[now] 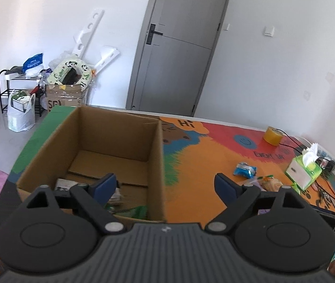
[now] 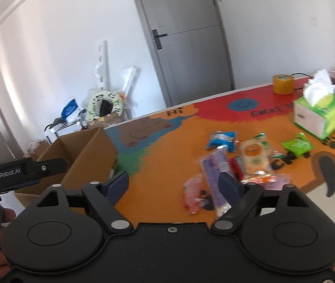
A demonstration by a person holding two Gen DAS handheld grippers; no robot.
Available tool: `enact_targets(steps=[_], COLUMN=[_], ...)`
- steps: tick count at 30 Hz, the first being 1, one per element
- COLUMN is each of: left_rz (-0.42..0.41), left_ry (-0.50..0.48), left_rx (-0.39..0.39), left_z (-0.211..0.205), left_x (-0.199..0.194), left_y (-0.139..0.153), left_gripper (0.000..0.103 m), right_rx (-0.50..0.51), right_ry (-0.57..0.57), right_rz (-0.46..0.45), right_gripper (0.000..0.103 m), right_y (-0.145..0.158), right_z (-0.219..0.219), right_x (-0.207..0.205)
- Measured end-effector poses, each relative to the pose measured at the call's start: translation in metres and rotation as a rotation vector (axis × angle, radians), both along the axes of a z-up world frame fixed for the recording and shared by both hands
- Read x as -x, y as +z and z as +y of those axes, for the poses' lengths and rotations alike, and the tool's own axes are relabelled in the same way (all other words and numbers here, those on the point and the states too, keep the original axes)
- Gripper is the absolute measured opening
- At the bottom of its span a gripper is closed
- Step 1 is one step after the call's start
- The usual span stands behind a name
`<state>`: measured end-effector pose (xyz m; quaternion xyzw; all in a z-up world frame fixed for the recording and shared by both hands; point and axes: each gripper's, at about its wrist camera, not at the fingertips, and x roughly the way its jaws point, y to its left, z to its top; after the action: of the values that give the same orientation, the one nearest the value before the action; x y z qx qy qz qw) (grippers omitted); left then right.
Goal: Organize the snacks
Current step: 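Move both tools back over the remaining snacks, then grasp the red sausage pack with left gripper while right grasps purple wafer packet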
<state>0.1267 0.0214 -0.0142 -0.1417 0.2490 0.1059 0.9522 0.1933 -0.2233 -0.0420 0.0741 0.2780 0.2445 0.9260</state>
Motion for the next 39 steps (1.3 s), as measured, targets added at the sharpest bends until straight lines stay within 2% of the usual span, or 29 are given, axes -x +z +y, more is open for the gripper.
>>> enact_targets(steps=[4,7,18,30,39], left_rz=[0.006,0.005,0.02,0.042,0.077], left_ry=[-0.02,-0.04,-0.087,-0.18,-0.18], left_rx=[-0.009,-0.024,-0.041,-0.053,-0.039], left_z=[-0.014,-0.025,-0.055,-0.091,-0.102], left_x=[-0.004,-0.008,-0.021,-0.04,-0.061], left_y=[-0.001,0.0,-0.002,-0.015,-0.032], left_gripper=[0.091,0.093,0.094,0.094,0.094], right_rx=[0.005,0.005,0.001,-0.019,-0.038], right_ry=[-0.035,-0.058,-0.133,-0.194,-0.195], right_rz=[0.002,0.0,0.019,0.059,0.102], right_gripper=[0.098,0.103,0.103,0.102,0.091], right_y=[-0.003,-0.004,-0.013,-0.031,-0.047], right_z=[-0.017,-0.028,-0.068,-0.107,-0.115], right_x=[-0.001,-0.003,-0.009,-0.019,-0.035])
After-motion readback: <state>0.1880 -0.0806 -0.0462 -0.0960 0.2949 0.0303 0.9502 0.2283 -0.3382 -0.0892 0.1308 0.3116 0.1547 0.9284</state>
